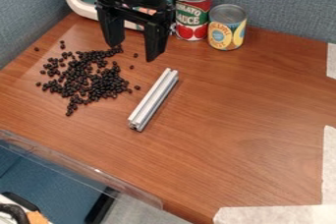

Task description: Sweep into pile

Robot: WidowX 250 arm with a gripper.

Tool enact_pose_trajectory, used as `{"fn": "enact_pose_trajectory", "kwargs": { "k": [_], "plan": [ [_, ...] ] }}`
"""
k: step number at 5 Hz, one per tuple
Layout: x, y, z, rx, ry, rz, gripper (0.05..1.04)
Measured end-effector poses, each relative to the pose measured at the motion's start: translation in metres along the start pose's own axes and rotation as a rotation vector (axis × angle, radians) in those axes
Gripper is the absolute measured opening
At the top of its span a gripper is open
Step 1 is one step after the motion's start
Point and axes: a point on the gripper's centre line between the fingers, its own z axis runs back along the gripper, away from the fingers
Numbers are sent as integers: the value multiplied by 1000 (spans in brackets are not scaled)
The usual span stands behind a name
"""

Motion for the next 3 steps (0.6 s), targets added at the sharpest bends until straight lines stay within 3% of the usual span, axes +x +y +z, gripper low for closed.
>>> {"fn": "enact_pose_trajectory", "kwargs": {
  "k": [1, 3],
  "plan": [
    [-1, 0, -9, -5, 24, 1, 1001],
    [17, 5, -50, -1, -33, -7, 1001]
  ]
}}
